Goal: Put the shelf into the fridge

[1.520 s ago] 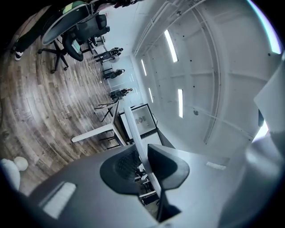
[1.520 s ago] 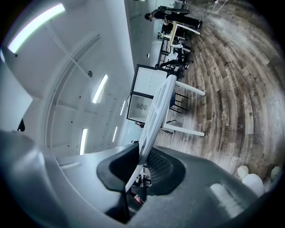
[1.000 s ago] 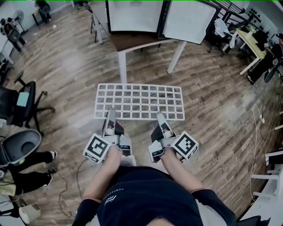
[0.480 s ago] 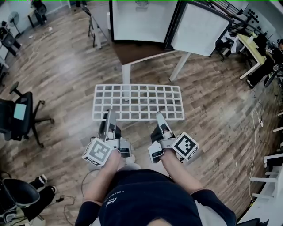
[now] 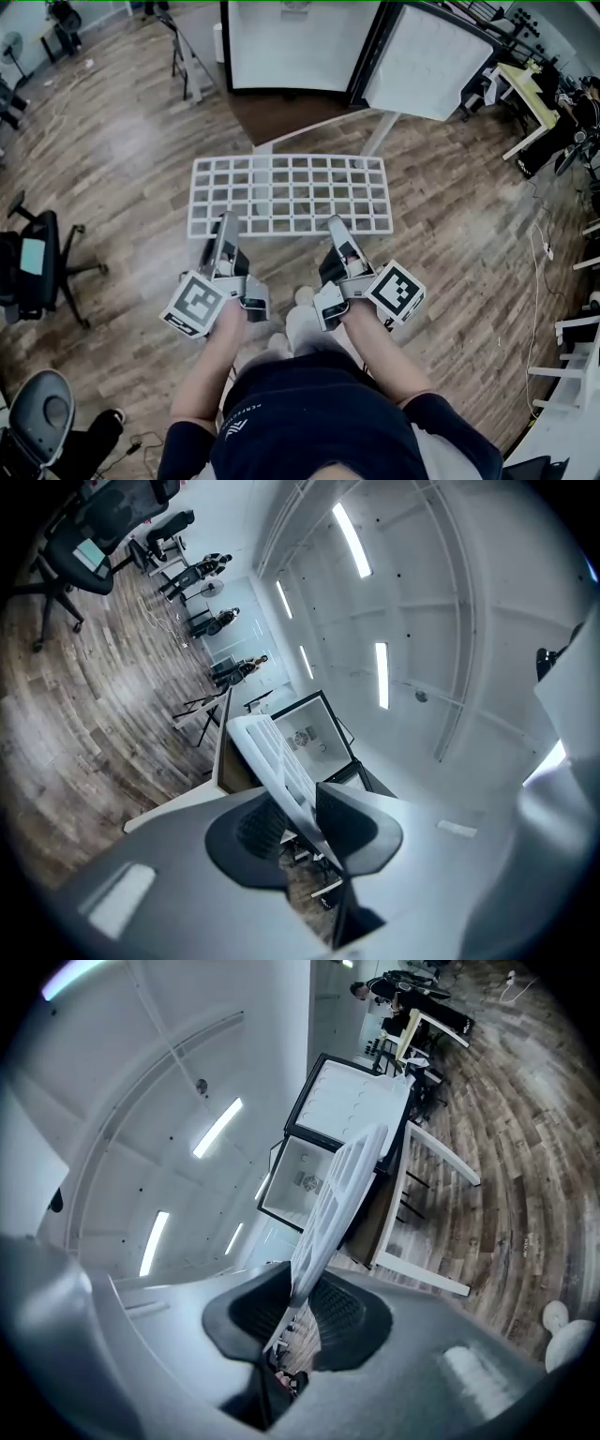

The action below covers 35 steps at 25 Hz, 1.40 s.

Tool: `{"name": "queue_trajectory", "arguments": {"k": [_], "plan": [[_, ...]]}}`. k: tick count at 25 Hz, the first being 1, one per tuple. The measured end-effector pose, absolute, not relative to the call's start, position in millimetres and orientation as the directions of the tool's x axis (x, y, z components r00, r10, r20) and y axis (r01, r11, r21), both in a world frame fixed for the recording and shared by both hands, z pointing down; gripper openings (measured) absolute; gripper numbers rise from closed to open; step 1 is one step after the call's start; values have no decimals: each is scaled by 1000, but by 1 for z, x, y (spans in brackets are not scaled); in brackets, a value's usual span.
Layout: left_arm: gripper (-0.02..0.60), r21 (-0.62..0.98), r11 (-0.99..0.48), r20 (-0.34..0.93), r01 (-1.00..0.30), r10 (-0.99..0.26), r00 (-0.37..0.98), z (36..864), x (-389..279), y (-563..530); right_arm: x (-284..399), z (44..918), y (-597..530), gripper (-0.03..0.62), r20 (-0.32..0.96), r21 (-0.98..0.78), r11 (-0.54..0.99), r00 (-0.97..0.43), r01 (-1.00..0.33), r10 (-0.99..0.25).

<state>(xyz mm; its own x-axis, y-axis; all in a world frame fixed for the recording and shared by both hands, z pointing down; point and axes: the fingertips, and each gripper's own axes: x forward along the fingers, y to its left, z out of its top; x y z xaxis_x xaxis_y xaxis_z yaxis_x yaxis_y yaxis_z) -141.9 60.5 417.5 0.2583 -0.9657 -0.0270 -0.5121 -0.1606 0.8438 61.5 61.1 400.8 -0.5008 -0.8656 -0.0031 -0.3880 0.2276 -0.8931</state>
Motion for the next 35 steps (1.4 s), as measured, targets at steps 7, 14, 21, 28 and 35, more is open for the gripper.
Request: {"name": "queue_trajectory", "arguments": {"k": [7,14,21,28,35], "plan": [[95,814,-176,-47,-553,-970,240,397,-142,-14,62,391,-17,64,-40,-909,246,-516,-338,-856],[100,794,-191,-71,-577,-972,224,373,-142,-99,59,370,-107,63,-81,-910,285,-544,-302,-835],[101,775,-214,-85,-594,-968,237,352,-138,-173,63,354,-179,63,-103,-910,303,-553,-284,-827],[97,776,-250,-119,-579,-960,254,331,-131,-234,70,340,-236,66,-117,-909,313,-552,-277,-826],[94,774,-277,-136,-570,-951,278,316,-133,-274,68,323,-270,66,-143,-906,328,-538,-266,-831]]}}
